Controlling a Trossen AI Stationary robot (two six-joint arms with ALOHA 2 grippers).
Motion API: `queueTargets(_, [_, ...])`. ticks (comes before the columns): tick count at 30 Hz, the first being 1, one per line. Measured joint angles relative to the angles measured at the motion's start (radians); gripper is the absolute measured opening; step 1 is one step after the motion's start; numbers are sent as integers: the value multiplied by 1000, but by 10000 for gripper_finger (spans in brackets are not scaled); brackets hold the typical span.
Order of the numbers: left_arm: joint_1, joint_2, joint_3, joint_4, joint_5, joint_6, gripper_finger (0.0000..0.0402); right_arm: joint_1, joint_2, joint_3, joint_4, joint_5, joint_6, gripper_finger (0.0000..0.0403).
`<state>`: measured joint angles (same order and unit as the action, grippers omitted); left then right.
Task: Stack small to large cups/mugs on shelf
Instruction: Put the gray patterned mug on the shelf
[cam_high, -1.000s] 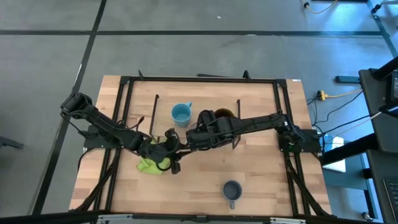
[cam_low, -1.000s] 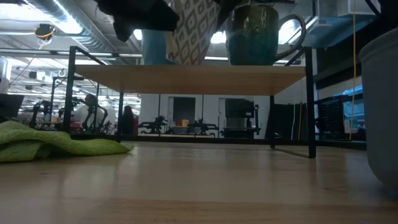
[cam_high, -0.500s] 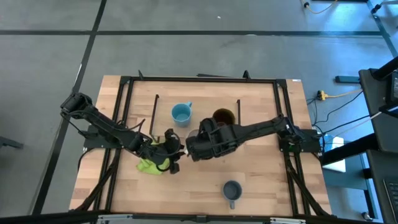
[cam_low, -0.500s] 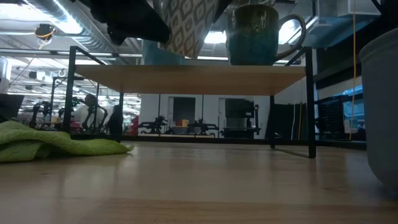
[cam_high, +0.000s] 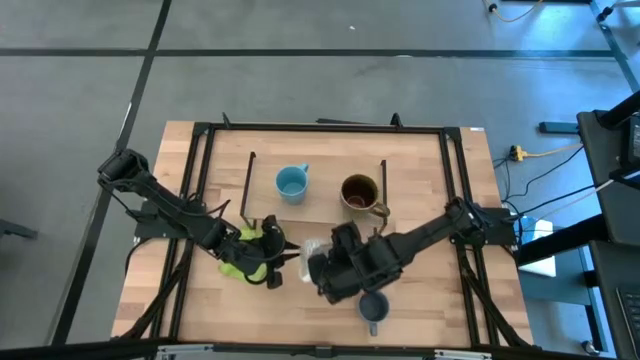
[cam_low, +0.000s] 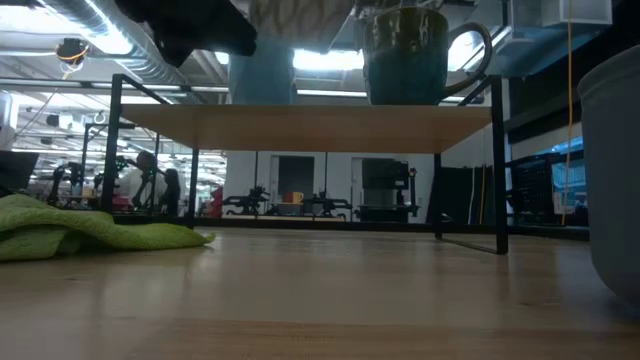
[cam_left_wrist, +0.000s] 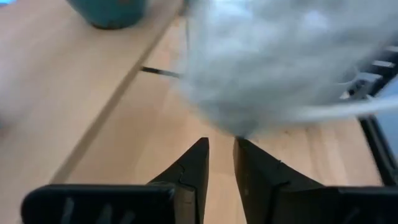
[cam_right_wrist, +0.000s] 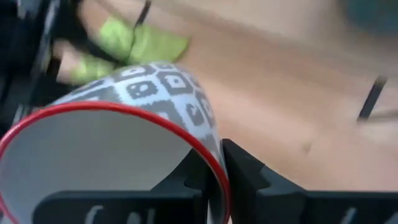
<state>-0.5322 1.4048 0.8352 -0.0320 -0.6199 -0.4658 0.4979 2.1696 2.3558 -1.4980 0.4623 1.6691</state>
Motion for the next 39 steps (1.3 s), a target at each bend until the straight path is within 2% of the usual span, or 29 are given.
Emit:
queueTargets(11, [-60,0,0,-1,-33,-30,69,25,1,-5,-8,0,32,27])
queueTargets(16, [-76,0,0,-30,-75,-23,69,25,1,-50,-16,-67,49,31])
queueTargets(26, [-73,-62,0,-53,-32,-29,69,26,2,-199,91,-162,85,38])
queueTargets(31, [-54,-102,0,-133,-17,-57,69,26,2,-264,152,-225,97,35])
queueTargets(39, [-33,-116,0,-202,37,-99,69,22,2,-311,203,-326,108,42])
